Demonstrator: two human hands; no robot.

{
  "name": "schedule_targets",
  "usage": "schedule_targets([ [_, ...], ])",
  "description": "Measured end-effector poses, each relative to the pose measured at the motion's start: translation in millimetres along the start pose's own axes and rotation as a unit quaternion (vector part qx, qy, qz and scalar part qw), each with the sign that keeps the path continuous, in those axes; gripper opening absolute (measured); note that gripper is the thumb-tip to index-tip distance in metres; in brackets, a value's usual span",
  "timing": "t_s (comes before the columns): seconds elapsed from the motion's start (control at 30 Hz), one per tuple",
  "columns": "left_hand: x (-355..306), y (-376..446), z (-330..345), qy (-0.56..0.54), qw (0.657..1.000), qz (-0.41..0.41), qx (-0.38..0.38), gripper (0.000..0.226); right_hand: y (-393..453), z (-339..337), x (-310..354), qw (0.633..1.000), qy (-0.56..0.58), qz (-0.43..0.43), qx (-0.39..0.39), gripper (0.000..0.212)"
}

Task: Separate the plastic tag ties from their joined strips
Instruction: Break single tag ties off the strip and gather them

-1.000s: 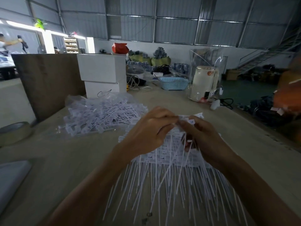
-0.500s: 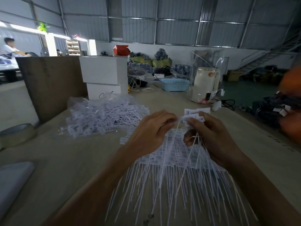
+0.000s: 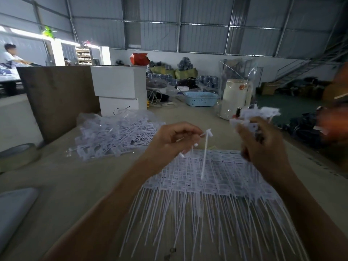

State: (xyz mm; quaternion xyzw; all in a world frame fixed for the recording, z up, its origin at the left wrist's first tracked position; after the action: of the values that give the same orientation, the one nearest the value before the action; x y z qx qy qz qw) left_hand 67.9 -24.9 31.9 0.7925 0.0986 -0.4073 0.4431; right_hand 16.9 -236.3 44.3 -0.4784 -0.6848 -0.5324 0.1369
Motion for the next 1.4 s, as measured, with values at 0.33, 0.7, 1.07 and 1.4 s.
schedule_targets([
  [0.33, -17.0, 0.7, 20.1, 0.402, 0.906, 0.132, -0.035, 0.020, -10.9, 60.9, -12.0, 0.948, 0.217, 0.104, 0.207, 0.040],
  [0.7, -12.5, -8.9, 16.3, 0.512, 0.850, 0.108, -0.060, 0.024, -14.5, 57.4, -1.3, 0.938, 0.278, 0.097, 0.185, 0.027],
  [1.07, -2.2, 0.4, 5.1, 0.147, 0.989, -0.021, -0.007, 0.015, 5.4, 5.6, -13.3, 0.994, -0.107, -0.006, 0.002, 0.031],
  [1.4, -17.1, -4.5, 18.1, 0.418, 0.896, 0.131, -0.075, 0.026, -14.8, 69.6, -9.0, 0.925, 0.310, 0.118, 0.187, 0.031],
])
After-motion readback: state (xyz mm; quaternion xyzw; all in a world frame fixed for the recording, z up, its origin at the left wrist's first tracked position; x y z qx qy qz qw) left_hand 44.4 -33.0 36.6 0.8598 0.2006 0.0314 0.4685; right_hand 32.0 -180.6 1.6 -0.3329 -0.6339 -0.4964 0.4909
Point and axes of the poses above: each hand's wrist, its own y-axis towards the middle knuckle, its own z-axis out of the palm, x = y × z, the point moved 6 cm from there along y, towards the middle knuckle, and after that the axes turned 9 degrees about x, right-handed, at the moved point
